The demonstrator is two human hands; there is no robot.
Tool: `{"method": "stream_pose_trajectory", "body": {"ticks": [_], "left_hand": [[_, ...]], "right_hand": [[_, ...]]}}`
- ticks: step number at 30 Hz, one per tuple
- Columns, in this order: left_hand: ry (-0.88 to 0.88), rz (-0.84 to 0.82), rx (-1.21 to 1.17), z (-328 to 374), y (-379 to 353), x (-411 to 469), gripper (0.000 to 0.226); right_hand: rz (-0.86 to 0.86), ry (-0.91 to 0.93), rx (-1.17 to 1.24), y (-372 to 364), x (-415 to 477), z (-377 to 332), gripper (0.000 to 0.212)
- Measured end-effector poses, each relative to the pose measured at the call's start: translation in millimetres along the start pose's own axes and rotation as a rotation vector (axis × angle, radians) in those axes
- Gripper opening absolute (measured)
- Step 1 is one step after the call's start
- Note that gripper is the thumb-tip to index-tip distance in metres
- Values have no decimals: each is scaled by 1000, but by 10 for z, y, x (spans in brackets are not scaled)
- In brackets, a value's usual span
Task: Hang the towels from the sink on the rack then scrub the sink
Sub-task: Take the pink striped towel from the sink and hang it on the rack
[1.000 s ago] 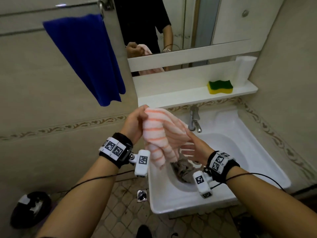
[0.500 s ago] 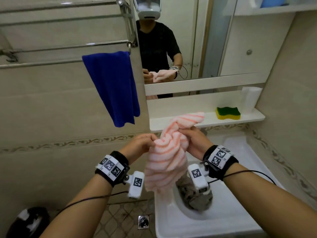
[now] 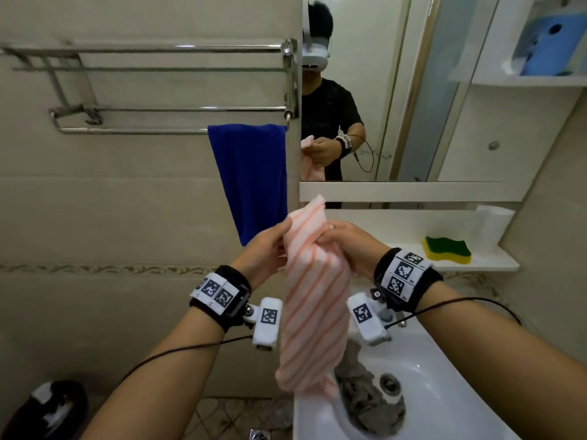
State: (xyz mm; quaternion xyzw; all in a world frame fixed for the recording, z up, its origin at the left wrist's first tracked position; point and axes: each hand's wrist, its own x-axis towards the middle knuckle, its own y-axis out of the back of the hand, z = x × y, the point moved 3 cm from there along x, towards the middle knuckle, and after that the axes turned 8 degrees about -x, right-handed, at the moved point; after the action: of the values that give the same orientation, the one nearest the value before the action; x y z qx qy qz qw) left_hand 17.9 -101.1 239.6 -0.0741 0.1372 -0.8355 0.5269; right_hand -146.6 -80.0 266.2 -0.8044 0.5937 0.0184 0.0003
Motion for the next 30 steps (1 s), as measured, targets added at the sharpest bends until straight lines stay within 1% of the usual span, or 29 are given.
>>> {"method": "stream_pose_trajectory", "body": {"ticks": [2, 4, 5, 8, 12, 15, 16, 17, 19, 21, 23, 25, 28, 30], "left_hand": [[-90, -41, -26, 132, 62, -6, 46], [-135, -87, 9, 232, 100, -25, 44], [-146, -83, 16, 269, 123, -28, 43], [-195, -13, 13, 376, 215, -35, 38], [-279, 93, -56, 529, 387, -107, 28], [-333, 185, -61, 600, 501, -151, 30], [-344, 218, -77, 617, 534, -163, 32], [-356, 244, -102, 631, 565, -171, 33], [-367, 282, -168, 665, 626, -191, 28], [-365, 330, -216, 709, 689, -221, 26], [-376, 382, -209, 756, 770, -253, 24], [-394, 396, -195, 779, 841, -276, 25], [-425, 385, -207, 812, 938, -308, 24], [-453, 390, -254, 863, 1023, -329, 25]], "right_hand": [[10, -21, -100, -9, 10, -22, 30], [7, -33, -171, -9, 24, -31, 30], [5, -40, -193, -2, 27, -34, 31], [18, -59, -286, 69, 31, -17, 29], [33, -107, -396, 248, -3, 65, 30], [8, -144, -462, 376, -49, 111, 13], [-15, -152, -481, 411, -55, 128, 13], [-38, -165, -508, 439, -65, 142, 17], [-62, -182, -555, 496, -76, 171, 22], [-45, -178, -541, 577, -71, 180, 19], [11, -177, -466, 675, -75, 178, 7], [60, -154, -398, 765, -67, 172, 17], [112, -102, -302, 836, -68, 129, 13], [135, -40, -204, 848, -51, 68, 16]]}}
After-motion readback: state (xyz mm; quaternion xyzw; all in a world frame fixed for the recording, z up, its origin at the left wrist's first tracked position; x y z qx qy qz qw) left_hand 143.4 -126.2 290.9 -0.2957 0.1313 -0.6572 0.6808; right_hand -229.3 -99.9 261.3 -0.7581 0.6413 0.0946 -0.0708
